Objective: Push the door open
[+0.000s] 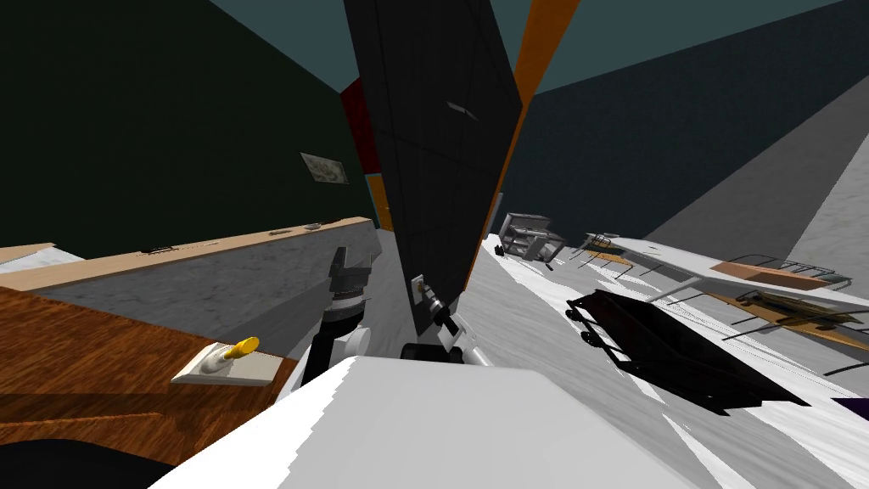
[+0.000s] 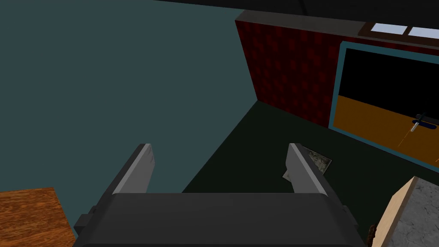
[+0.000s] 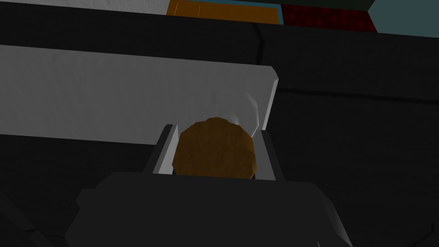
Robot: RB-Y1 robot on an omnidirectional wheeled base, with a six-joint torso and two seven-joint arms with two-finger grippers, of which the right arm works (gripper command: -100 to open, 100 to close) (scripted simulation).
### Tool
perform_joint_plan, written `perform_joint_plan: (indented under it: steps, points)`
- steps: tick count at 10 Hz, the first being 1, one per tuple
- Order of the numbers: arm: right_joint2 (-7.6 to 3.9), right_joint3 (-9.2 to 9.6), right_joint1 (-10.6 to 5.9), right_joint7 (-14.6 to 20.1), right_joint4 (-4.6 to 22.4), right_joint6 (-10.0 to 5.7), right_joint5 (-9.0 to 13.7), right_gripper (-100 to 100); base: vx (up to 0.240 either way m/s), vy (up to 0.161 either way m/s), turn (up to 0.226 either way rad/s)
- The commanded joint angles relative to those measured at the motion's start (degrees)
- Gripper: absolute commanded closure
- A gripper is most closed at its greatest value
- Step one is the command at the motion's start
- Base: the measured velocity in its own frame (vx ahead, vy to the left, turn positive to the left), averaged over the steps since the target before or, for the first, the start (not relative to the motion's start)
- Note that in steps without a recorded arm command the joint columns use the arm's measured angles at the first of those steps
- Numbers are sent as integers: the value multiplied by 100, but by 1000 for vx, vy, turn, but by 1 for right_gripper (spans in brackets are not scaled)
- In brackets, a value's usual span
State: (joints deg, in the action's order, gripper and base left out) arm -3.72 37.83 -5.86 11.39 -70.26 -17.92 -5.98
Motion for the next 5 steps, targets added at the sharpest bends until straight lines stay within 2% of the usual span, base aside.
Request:
perform_joint_plan:
  steps: [1,3,5]
  points:
    - [-51,-26,13,-25,-19,9,28,100,116,54,-117]
    - [-83,-48,24,-46,-34,16,52,100,153,119,-150]
    - [-115,-74,37,-72,-53,25,81,100,187,166,-148]
